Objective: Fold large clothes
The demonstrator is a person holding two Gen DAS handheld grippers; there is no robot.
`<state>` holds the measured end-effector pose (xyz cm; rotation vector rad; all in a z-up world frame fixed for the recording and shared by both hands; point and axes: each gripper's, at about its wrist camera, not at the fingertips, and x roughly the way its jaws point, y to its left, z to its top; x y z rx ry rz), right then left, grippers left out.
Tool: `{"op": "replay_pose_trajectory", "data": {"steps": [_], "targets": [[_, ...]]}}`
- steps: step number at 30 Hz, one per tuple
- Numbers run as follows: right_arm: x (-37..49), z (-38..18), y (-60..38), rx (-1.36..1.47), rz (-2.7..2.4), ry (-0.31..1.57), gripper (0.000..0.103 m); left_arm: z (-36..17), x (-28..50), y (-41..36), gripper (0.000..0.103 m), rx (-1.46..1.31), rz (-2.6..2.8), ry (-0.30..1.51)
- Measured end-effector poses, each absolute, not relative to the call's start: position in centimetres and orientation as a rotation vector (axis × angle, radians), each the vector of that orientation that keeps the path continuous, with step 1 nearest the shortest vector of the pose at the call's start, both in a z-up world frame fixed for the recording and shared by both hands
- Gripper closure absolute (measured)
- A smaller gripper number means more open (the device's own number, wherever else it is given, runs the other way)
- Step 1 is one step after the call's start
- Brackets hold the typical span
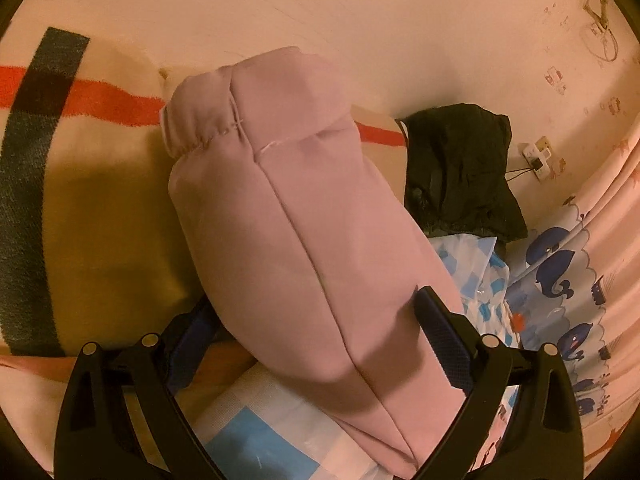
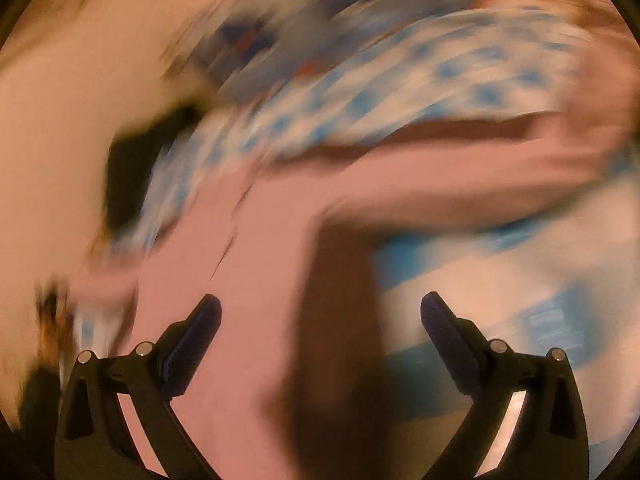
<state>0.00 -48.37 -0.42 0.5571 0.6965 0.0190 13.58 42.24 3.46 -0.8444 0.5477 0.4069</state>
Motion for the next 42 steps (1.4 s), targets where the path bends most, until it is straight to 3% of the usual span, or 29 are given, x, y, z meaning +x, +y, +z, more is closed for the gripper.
{"op": "replay_pose_trajectory", "data": {"steps": [7, 14, 16, 17, 18, 19, 21, 26, 28, 32, 42], "targets": [[1.1, 1.1, -61.9, 0.761, -0.238, 0.569, 0.007, 2.7, 9.4, 49.6, 0.011, -0.828, 0.415, 0.509], [5.8, 1.1, -66.3, 0.827, -0.299, 0.57, 0.007, 2.6, 6.9, 51.3, 0.01, -0.828, 0.447, 0.501], [6.5, 0.8, -66.9, 0.823, -0.318, 0.586, 0.012, 2.6, 6.9, 51.4, 0.01, -0.826, 0.455, 0.501], [7.0, 0.7, -67.2, 0.829, -0.323, 0.592, 0.038, 2.6, 7.0, 51.4, 0.01, -0.826, 0.458, 0.5], [7.1, 0.3, -67.7, 0.855, -0.325, 0.599, 0.072, 2.6, 7.0, 51.4, 0.01, -0.827, 0.461, 0.499], [7.3, 0.3, -67.9, 0.869, -0.323, 0.594, 0.082, 2.7, 7.1, 51.4, 0.01, -0.826, 0.463, 0.499], [7.0, 0.2, -68.0, 0.884, -0.304, 0.573, 0.088, 2.7, 7.2, 51.4, 0.01, -0.825, 0.462, 0.501], [5.1, 2.6, -66.3, 0.777, -0.213, 0.443, 0.089, 2.6, 7.2, 51.6, 0.009, -0.831, 0.454, 0.503], [5.3, 1.5, -67.4, 0.852, -0.217, 0.48, 0.089, 2.5, 7.3, 51.6, 0.009, -0.829, 0.458, 0.502], [4.6, 2.9, -66.7, 0.904, -0.149, 0.373, 0.089, 2.5, 7.3, 51.4, 0.009, -0.826, 0.458, 0.5], [11.5, 14.0, -49.9, 0.695, 0.277, 0.244, 0.089, 2.4, 6.7, 51.1, 0.009, -0.831, 0.418, 0.485]]}}
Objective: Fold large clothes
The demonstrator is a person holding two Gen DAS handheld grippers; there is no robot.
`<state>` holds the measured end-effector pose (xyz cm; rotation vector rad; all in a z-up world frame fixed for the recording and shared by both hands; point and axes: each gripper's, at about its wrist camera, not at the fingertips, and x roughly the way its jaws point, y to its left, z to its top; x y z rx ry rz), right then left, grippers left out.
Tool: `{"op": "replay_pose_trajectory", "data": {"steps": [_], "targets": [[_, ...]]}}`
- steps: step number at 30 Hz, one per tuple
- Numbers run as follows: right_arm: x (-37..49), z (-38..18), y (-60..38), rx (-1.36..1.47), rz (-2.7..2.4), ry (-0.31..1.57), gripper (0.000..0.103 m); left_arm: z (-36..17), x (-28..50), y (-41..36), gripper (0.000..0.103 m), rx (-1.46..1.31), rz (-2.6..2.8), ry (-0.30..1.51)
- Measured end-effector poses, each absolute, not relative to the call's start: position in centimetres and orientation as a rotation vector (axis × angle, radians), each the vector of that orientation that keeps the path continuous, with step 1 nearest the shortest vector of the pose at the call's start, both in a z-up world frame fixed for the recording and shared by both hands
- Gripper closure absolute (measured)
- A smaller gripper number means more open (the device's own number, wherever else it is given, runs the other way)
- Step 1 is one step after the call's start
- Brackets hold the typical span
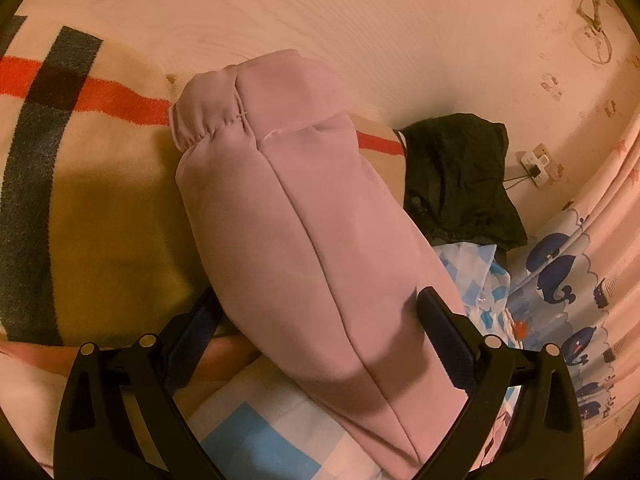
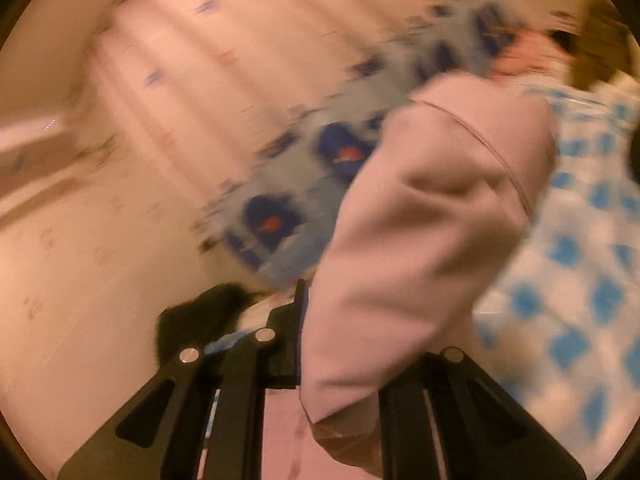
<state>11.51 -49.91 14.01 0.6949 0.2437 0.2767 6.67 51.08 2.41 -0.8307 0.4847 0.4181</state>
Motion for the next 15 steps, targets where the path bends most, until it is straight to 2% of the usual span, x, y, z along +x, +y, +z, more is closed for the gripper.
{"op": "replay_pose_trajectory", "data": {"steps": [8, 15], "targets": [[15.3, 16.0, -37.0, 0.628, 0.525, 0.27, 0.089, 2.3, 3.3, 50.3, 0.009, -0.88, 0.314, 0.448], [18.4, 12.6, -25.3, 0.577, 0.675, 0.385, 0.089, 2.6, -1.3, 47.9, 0.009, -0.869, 0.293, 0.402]]}}
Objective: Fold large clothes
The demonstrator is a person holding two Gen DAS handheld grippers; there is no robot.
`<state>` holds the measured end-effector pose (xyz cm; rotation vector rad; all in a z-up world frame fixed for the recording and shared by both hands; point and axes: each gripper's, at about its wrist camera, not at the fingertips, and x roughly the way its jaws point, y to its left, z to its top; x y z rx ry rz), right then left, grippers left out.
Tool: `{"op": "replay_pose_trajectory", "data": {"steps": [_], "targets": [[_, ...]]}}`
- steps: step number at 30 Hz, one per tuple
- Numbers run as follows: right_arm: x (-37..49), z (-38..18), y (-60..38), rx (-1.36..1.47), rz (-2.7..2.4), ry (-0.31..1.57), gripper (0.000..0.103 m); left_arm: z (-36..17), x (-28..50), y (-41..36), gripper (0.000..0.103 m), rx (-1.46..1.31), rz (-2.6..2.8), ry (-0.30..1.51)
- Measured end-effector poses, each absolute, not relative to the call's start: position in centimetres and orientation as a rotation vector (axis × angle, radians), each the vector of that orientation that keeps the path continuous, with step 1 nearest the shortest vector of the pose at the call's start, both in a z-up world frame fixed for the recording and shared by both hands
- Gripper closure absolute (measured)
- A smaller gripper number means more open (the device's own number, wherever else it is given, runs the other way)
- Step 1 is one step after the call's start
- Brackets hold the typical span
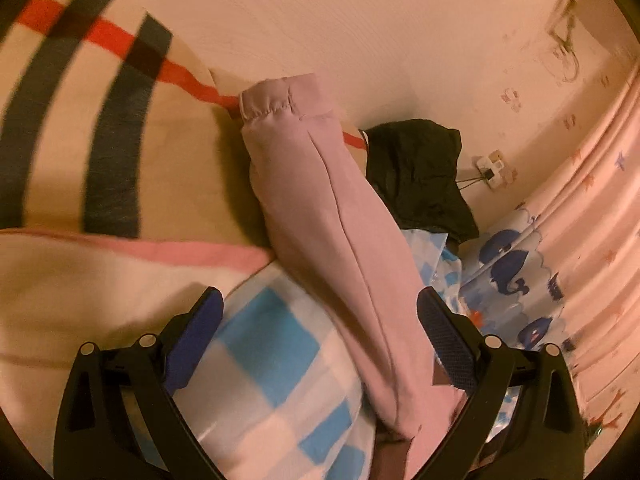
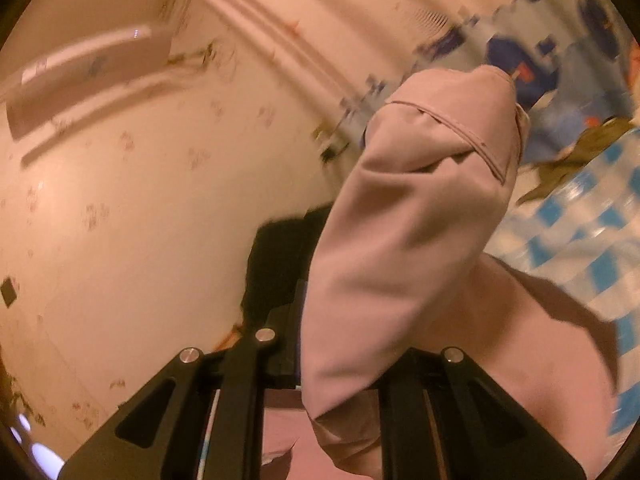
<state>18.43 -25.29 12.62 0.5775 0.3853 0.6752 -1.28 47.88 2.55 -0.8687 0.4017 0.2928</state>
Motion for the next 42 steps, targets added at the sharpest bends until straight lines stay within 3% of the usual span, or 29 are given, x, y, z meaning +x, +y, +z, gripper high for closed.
{"op": "replay_pose_trajectory", "data": {"steps": [11, 13, 15, 16, 18, 23, 29, 36, 39, 42], "targets": [[21.7, -2.5, -10.0, 0.356, 0.754, 0.753, 0.086, 2.3, -3.0, 39.8, 0.009, -0.772, 0.16, 0.457], [22.3, -4.7, -9.3, 0.315, 0.773, 0.857, 0.072, 2.1, -2.3, 38.0, 0.009, -0.752, 0.12, 0.481], [22.2, -7.0, -7.8, 0.265, 0.819, 0.966, 0.039, 1.9, -1.1, 36.1, 0.009, -0.733, 0.073, 0.509], [21.9, -6.8, -7.5, 0.238, 0.827, 0.976, 0.036, 1.8, -0.1, 34.7, 0.009, -0.724, 0.043, 0.525], [20.7, -6.5, -6.3, 0.148, 0.884, 1.004, 0.015, 1.8, 1.3, 32.7, 0.009, -0.711, 0.001, 0.545], [17.6, -3.7, -6.2, 0.051, 0.92, 0.956, 0.015, 3.6, 5.8, 26.4, 0.009, -0.658, -0.117, 0.549], [17.4, 0.8, -17.4, 0.139, 0.578, 0.758, 0.014, 4.2, 11.5, 18.5, 0.009, -0.582, -0.245, 0.609], [21.3, -4.5, -29.0, 0.215, 0.163, 0.864, 0.014, -2.0, 20.1, 11.2, 0.009, -0.484, -0.322, 0.828], [22.3, -8.4, -28.2, 0.105, 0.166, 0.937, 0.013, -6.5, 22.8, 11.1, 0.009, -0.447, -0.293, 0.951], [21.6, -6.7, -27.4, 0.076, 0.144, 0.901, 0.013, -7.2, 23.0, 9.6, 0.009, -0.327, -0.274, 0.975]]}}
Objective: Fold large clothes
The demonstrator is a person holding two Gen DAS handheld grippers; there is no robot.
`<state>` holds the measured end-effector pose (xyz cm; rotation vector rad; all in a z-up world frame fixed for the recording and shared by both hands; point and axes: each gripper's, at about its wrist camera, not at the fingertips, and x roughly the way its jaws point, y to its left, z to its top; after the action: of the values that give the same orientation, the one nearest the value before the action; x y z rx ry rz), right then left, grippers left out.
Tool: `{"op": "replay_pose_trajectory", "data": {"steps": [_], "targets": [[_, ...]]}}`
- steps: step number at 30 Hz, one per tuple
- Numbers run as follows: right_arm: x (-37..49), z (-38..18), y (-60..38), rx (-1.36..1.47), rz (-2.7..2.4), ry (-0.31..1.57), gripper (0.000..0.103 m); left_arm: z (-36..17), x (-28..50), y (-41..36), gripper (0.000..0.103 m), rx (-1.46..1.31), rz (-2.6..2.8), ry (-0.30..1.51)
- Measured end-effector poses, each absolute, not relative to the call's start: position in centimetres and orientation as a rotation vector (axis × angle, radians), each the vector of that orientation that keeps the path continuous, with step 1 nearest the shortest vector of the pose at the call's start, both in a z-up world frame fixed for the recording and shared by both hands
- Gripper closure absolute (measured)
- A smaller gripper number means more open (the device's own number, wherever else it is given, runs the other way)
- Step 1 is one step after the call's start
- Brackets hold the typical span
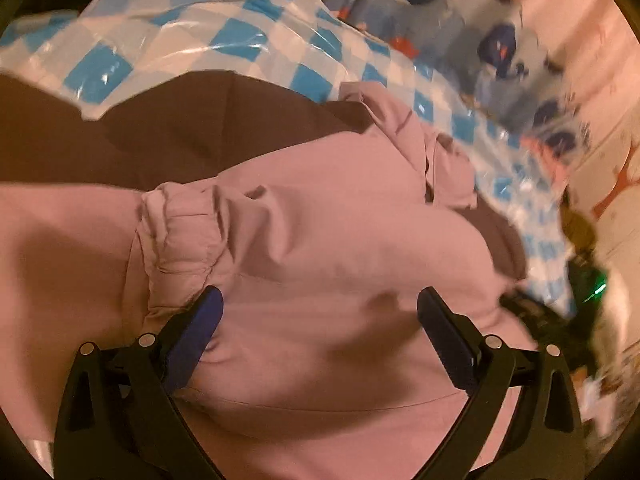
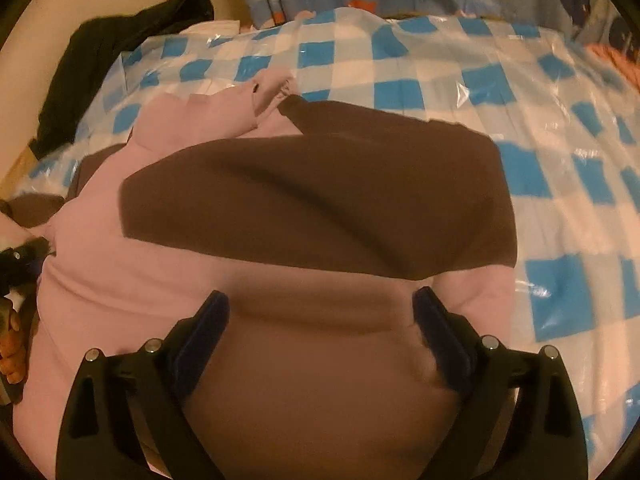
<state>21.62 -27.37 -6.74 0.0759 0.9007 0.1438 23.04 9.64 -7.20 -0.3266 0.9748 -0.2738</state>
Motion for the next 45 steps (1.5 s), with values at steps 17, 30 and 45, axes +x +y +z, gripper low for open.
{"op": "replay_pose_trajectory", "data": {"steps": [17, 30, 45], "targets": [[15.8, -7.3, -23.7, 0.086, 0.305, 0.832, 0.007, 4.8, 0.8, 47.5, 0.009, -0.824, 0.327, 0.416], [15.6, -7.6, -24.1, 0.109, 0.318, 0.815, 0.007, 3.5, 6.8, 51.5, 0.009, -0.862, 0.35, 0.456], [15.5, -7.5, -24.3, 0.119, 0.326, 0.805, 0.007, 12.5, 8.2, 43.9, 0.085, -0.71, 0.223, 0.344]]}}
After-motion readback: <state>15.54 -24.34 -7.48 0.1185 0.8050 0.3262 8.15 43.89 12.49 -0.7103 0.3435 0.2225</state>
